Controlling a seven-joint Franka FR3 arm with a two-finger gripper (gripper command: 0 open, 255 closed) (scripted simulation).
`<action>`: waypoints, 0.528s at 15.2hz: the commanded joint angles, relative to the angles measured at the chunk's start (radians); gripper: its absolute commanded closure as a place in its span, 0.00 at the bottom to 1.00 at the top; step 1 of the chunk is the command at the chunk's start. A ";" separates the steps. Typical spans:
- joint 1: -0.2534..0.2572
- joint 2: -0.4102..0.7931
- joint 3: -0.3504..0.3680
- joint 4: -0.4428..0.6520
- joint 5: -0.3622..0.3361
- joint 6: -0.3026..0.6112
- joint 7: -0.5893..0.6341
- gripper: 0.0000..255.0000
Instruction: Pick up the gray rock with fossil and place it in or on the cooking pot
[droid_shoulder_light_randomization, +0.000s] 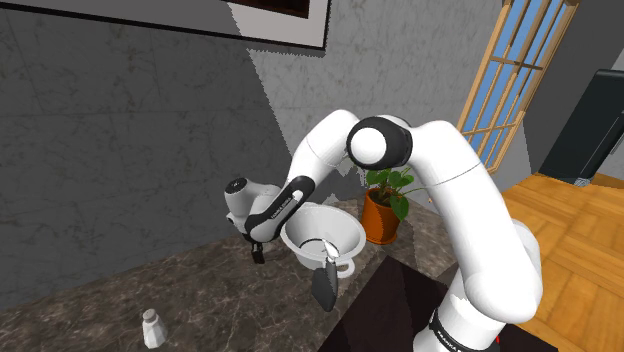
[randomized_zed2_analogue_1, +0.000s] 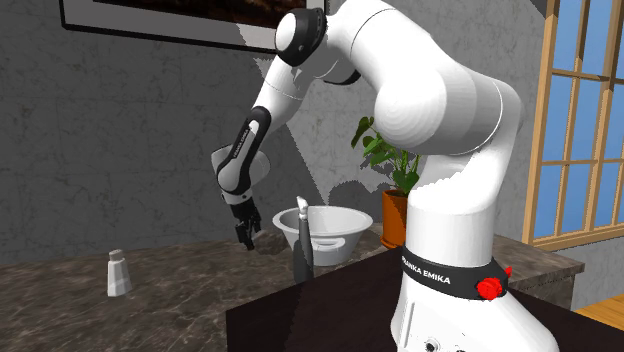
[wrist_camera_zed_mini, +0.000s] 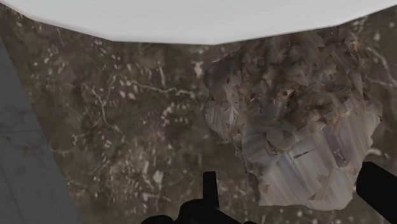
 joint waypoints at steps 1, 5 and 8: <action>0.000 0.003 -0.001 0.002 -0.001 0.001 0.000 0.00; 0.000 0.003 -0.001 0.002 -0.001 0.001 0.000 0.00; 0.000 0.003 -0.001 0.002 -0.001 0.001 0.000 1.00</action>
